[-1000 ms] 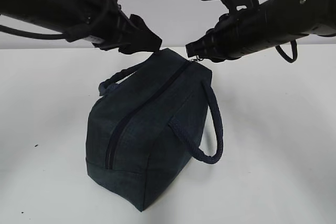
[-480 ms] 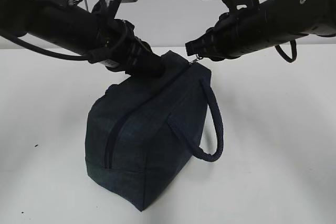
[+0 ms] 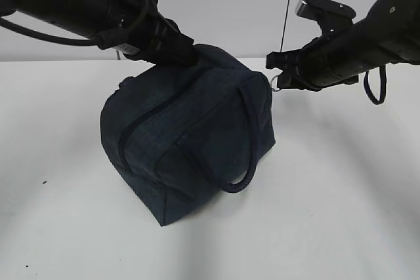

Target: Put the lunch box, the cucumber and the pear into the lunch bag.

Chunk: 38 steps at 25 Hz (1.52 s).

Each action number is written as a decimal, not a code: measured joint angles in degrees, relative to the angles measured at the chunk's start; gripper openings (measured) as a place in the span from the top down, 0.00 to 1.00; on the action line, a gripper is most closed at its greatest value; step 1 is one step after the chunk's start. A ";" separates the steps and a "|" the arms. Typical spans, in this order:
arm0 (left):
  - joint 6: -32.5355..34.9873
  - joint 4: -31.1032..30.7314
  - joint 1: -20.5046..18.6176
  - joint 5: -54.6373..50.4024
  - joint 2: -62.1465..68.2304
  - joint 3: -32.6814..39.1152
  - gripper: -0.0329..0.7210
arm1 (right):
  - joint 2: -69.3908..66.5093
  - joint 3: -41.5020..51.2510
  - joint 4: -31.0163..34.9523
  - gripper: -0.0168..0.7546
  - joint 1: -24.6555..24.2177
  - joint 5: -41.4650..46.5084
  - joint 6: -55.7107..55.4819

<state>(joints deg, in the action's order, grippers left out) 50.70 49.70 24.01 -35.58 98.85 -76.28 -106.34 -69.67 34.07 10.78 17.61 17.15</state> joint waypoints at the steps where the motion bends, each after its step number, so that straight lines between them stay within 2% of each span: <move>1: -0.78 -0.55 -0.36 -0.86 0.27 -0.61 0.95 | -0.11 -0.36 1.34 0.97 -0.09 0.63 1.06; 2: -1.50 -1.58 -0.60 -1.51 0.43 -1.23 0.92 | -0.16 -0.74 2.01 0.95 -0.22 1.64 2.72; 3: -2.42 -2.83 -1.01 -1.85 0.43 -2.05 0.85 | -0.44 -1.60 3.28 0.89 -0.59 3.64 6.36; 4: -3.67 -3.68 -1.38 -1.99 0.30 -2.88 0.75 | -0.70 -2.54 4.19 0.79 -1.07 5.07 8.42; 7: -9.35 -8.56 -1.66 -3.11 -0.22 -3.44 0.44 | -0.83 -6.10 5.32 0.42 -1.54 9.80 11.60; 8: -11.31 -10.65 -1.66 -4.08 -0.50 -3.44 0.40 | -0.83 -7.23 5.30 0.28 -1.54 11.36 12.24; 9: -12.96 -13.23 -1.66 -5.03 -0.94 -3.44 0.39 | -0.41 -8.03 5.30 0.21 -1.54 12.85 12.69; 10: -15.35 -16.39 -1.66 -6.30 -1.55 -3.44 0.41 | -0.02 -8.22 5.30 0.19 -1.54 13.81 12.95; 13: -25.34 -28.63 -1.66 -11.30 -4.85 -3.44 0.45 | 2.81 -8.85 4.56 0.19 -1.54 18.51 13.30; 17: -43.92 -46.83 -1.66 -22.43 -9.26 -3.44 0.47 | 7.39 -8.96 -0.11 0.22 -1.54 27.47 12.46; 19: -50.30 -51.97 -1.66 -28.60 -11.65 -3.44 0.47 | 9.21 -8.96 -2.90 0.22 -1.54 31.01 10.67; 25: -57.76 -54.65 -1.66 -31.81 -24.14 3.67 0.51 | 17.35 -1.72 -12.46 0.22 -1.54 37.96 3.21; 30: -58.39 -55.43 -1.66 -32.48 -37.81 14.45 0.62 | 28.34 10.73 -15.76 0.22 -1.54 41.84 -1.10; 38: -58.57 -56.87 -1.66 -32.59 -61.78 32.77 0.65 | 50.08 25.82 -22.99 0.22 -1.54 49.62 -8.92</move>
<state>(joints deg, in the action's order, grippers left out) -7.87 -7.17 22.35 -68.17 37.06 -43.52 -56.26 -43.85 11.08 9.24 67.24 8.23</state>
